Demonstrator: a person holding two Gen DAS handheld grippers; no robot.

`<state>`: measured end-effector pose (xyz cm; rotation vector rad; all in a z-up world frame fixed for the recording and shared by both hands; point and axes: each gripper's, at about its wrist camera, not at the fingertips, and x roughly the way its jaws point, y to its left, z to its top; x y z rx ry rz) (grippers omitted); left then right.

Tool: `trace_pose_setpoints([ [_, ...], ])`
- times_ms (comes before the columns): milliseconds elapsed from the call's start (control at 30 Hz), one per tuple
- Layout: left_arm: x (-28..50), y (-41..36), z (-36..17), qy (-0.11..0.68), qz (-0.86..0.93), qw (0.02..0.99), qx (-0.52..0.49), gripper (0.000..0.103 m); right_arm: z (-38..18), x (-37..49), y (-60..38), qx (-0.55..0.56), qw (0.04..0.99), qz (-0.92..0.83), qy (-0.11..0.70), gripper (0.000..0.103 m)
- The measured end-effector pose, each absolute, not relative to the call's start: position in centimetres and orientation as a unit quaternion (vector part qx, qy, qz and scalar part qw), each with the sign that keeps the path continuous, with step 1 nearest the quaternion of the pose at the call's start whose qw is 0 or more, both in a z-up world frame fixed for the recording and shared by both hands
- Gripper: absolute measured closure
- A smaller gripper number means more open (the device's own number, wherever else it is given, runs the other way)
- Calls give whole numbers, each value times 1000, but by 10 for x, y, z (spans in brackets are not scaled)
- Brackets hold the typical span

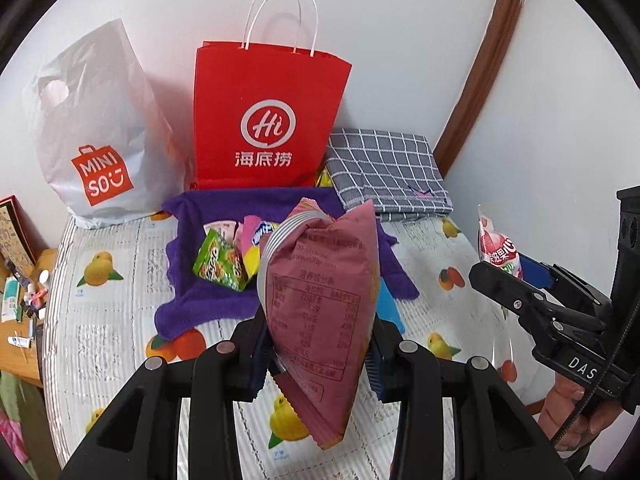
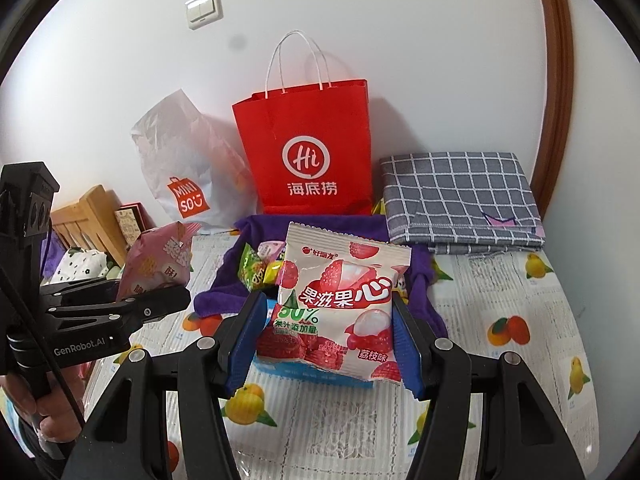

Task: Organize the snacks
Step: 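Lift both held packets and carry them toward the purple towel, then lower both held packets onto the snacks on the purple towel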

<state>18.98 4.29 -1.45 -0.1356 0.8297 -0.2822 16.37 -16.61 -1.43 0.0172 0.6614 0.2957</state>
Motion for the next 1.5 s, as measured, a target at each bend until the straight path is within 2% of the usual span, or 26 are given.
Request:
trace_pose_setpoints([
  [500, 228, 50, 3, 383, -128, 912, -76, 66, -1, 210, -164, 9, 931, 152, 331, 44],
  [1500, 303, 53, -4, 386, -119, 912, -76, 66, -18, 292, -145, -7, 926, 161, 340, 44],
])
